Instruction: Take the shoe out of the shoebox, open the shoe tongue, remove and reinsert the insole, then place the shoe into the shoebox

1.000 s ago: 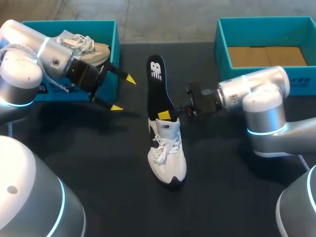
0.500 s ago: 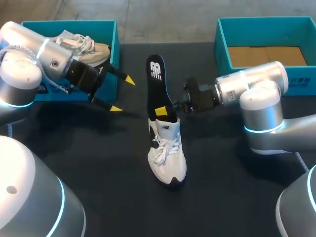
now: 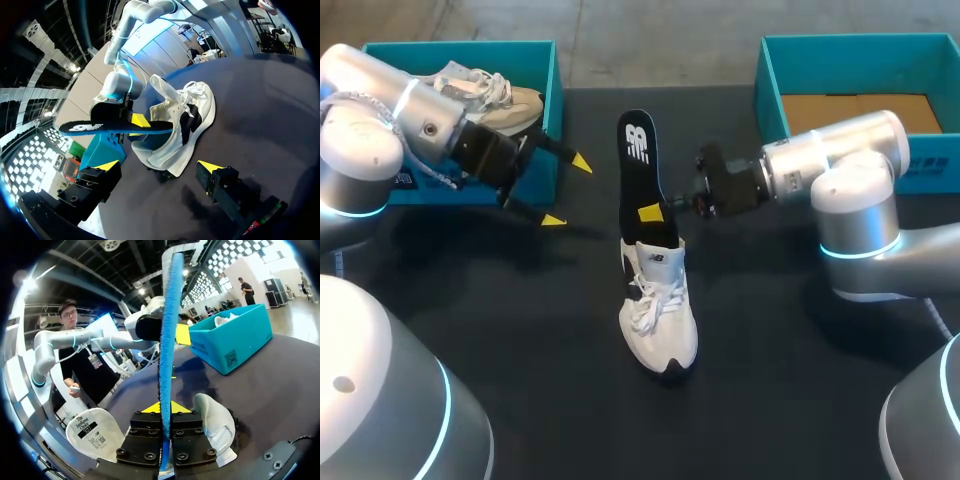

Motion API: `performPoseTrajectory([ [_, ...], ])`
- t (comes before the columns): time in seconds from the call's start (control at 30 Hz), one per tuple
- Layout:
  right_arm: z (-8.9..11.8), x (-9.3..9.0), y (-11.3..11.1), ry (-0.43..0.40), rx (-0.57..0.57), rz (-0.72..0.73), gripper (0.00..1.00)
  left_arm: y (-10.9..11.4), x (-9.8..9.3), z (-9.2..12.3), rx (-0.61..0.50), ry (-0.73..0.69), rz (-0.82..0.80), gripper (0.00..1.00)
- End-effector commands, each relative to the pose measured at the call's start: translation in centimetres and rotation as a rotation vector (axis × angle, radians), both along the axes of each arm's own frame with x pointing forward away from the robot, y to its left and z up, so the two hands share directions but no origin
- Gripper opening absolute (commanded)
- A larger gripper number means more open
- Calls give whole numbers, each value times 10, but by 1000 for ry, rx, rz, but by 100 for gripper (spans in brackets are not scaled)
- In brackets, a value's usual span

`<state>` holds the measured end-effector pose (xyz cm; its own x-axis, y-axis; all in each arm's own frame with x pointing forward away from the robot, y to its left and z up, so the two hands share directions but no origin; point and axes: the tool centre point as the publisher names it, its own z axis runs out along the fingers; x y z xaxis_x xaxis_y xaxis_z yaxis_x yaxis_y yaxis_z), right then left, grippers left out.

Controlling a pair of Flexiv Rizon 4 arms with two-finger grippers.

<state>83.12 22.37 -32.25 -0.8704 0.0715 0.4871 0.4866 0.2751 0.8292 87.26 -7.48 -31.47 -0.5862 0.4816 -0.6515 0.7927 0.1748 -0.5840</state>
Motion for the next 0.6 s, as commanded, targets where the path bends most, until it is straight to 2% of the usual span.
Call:
performPoseTrajectory([
  [0.03,-2,0,1,4,-7,8,0,1,0,1,1,0,-2,100],
  [0.6,-19,-29,3,85,-10,0,0,-1,0,-1,6,15,-19,100],
])
